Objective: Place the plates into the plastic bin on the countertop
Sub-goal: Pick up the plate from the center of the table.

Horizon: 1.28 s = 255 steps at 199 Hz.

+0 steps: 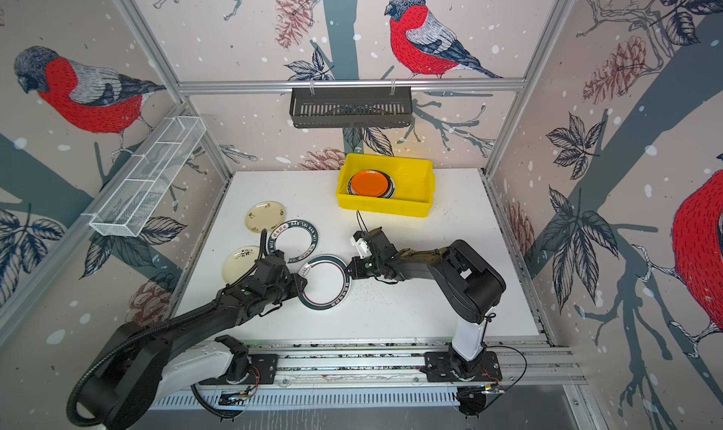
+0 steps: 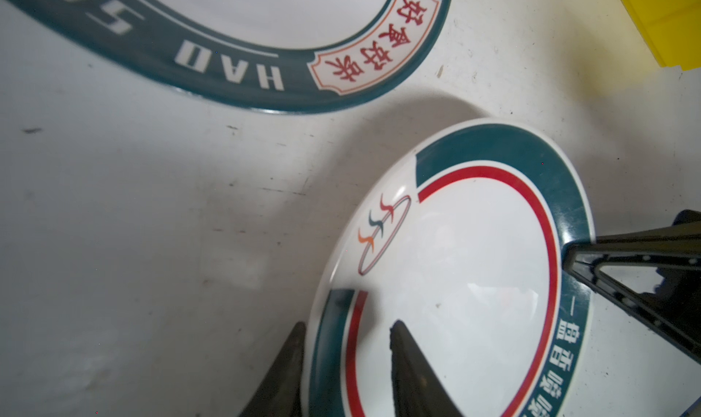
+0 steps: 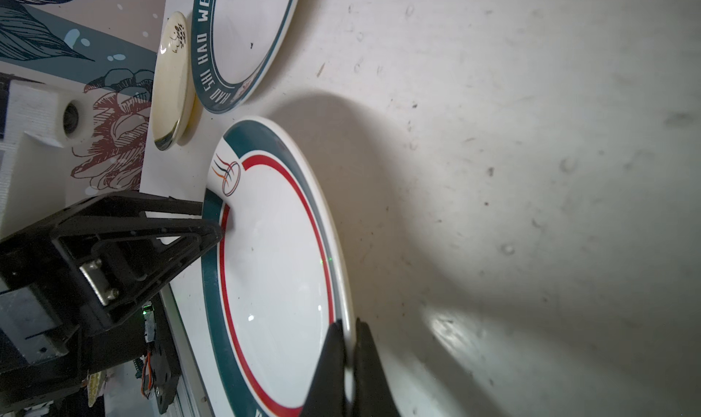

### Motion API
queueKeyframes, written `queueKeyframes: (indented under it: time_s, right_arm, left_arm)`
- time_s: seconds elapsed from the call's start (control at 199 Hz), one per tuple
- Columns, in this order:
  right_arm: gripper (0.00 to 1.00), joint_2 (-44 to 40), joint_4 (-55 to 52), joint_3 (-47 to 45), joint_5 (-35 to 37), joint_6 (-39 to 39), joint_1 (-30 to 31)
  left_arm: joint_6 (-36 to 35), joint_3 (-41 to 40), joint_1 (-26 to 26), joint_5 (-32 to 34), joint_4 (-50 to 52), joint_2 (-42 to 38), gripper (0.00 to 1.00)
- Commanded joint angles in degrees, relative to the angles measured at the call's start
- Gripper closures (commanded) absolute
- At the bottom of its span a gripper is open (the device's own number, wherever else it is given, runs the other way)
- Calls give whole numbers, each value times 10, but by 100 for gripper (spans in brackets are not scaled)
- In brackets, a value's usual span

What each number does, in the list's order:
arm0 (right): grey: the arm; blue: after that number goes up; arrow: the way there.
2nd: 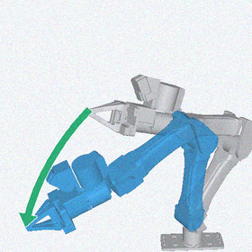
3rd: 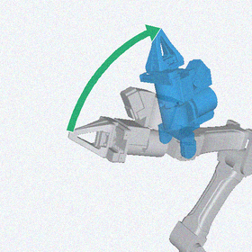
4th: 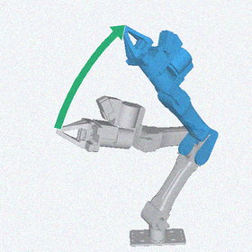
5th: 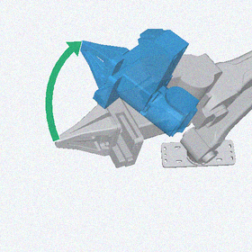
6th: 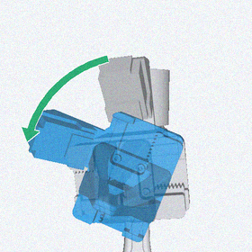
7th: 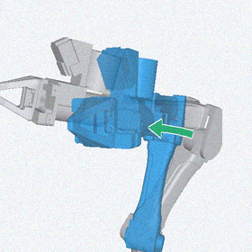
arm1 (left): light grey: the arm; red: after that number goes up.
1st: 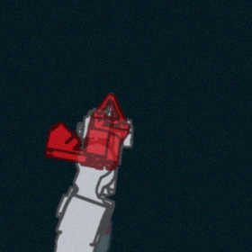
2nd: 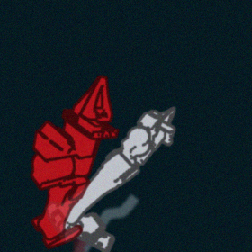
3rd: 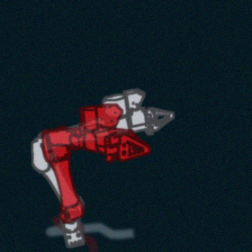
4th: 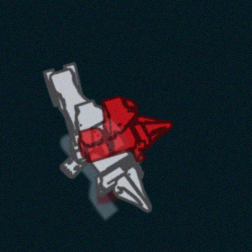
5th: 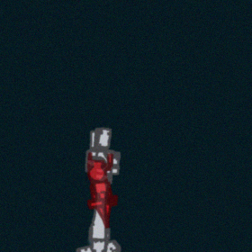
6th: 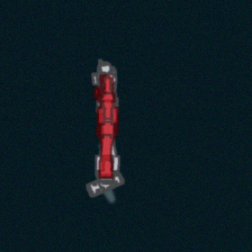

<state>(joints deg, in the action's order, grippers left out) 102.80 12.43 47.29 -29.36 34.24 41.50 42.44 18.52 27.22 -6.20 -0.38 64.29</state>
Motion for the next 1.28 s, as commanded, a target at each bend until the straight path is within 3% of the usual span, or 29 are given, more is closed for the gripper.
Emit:
queueKeyframes:
  time_s: [0.0,0.186,0.191,0.201,0.226,0.473,0.559,0.75,1.007,1.278]
  right_arm:
    - [100,-5,-50,-2,29,-29,-3]
    - [100,-29,-45,-9,10,-22,-27]
    - [100,-29,-45,-8,9,-22,-27]
    - [100,-31,-46,-7,9,-22,-28]
    - [100,-35,-50,-4,8,-24,-31]
    - [100,-81,-69,14,6,-34,-51]
    - [100,-99,-71,12,1,-34,-66]
    - [100,-136,-72,9,-10,-29,-101]
    - [100,-153,-81,74,-12,-29,-153]
    - [100,-112,-60,177,-22,3,-216]
  left_arm:
    - [-4,12,-2,-8,-6,-10,63]
    - [-22,40,-3,-13,21,-25,63]
    - [-22,40,-3,-14,22,-25,45]
    - [-23,42,-4,-14,23,-26,31]
    - [-24,46,-4,-16,26,-30,26]
    - [-54,86,-9,17,57,-101,19]
    - [-57,86,-14,32,63,-134,11]
    - [-64,87,-34,39,71,-178,3]
    - [-74,91,-45,40,62,-178,3]
    - [-79,93,-49,34,28,-168,3]
